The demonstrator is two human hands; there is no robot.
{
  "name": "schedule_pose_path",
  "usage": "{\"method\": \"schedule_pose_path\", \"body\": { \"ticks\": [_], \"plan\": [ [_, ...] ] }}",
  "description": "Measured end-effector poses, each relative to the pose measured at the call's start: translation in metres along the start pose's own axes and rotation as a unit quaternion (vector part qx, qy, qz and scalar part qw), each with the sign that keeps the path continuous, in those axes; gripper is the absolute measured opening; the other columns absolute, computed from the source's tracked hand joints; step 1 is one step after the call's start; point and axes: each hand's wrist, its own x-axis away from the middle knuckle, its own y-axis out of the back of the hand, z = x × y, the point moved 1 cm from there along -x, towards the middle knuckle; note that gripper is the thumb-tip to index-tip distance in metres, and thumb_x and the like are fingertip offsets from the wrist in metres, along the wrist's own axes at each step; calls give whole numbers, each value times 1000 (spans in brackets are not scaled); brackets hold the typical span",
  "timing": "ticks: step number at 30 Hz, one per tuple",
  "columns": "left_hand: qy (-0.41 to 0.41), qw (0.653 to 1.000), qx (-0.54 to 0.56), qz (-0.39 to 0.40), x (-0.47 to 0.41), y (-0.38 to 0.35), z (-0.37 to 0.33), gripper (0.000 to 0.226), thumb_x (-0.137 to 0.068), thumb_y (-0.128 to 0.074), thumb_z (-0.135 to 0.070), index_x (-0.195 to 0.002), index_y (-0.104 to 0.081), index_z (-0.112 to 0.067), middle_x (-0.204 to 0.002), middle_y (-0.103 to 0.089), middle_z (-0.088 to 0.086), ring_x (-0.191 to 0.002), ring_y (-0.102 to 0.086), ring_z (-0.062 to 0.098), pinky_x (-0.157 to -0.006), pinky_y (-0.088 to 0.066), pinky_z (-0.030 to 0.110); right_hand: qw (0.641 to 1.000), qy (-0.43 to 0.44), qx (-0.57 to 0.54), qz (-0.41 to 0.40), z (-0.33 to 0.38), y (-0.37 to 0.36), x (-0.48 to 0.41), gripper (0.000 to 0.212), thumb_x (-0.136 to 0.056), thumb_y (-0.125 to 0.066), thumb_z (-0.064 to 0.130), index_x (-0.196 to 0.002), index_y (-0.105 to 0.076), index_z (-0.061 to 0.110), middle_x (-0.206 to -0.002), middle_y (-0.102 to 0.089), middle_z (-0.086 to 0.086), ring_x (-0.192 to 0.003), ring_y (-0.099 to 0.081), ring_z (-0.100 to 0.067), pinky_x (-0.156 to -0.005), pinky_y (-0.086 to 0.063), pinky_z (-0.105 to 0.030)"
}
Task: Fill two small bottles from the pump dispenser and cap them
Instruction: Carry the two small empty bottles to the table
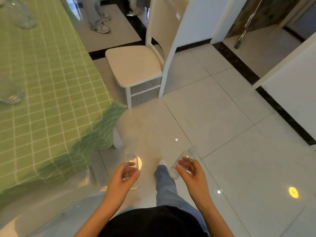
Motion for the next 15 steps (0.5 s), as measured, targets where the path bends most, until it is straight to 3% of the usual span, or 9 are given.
{"method": "schedule_pose_path", "body": {
  "ticks": [3,6,10,15],
  "plan": [
    [0,999,15,-38,-31,-18,-14,24,-84,-64,-6,-96,-57,-26,-92,-67,-1,-90,-61,5,-67,-46,5,999,18,7,26,18,8,-50,26,-83,-70,11,-101,-58,26,-101,-67,5,-86,-65,8,-67,-48,-6],
    [5,996,34,-78,-62,-39,-30,25,-84,-64,-8,-93,-57,-30,-89,-66,-7,-81,-63,-6,-63,-45,3,997,29,27,68,38,19,-98,26,-83,-71,15,-103,-59,28,-103,-68,5,-91,-64,5,-71,-49,-8],
    [1,990,60,-125,-99,-62,-54,28,-84,-63,-3,-93,-57,-30,-87,-66,-7,-82,-64,0,-68,-49,16,992,42,55,109,68,35,-154,27,-84,-70,19,-106,-58,28,-105,-67,7,-94,-64,3,-74,-50,-11],
    [5,984,71,-162,-133,-74,-77,26,-83,-65,-5,-95,-59,-27,-91,-67,-4,-88,-63,5,-76,-49,22,987,45,69,138,96,36,-206,26,-84,-69,18,-106,-58,27,-105,-67,6,-92,-64,5,-72,-49,-7]
  ]
}}
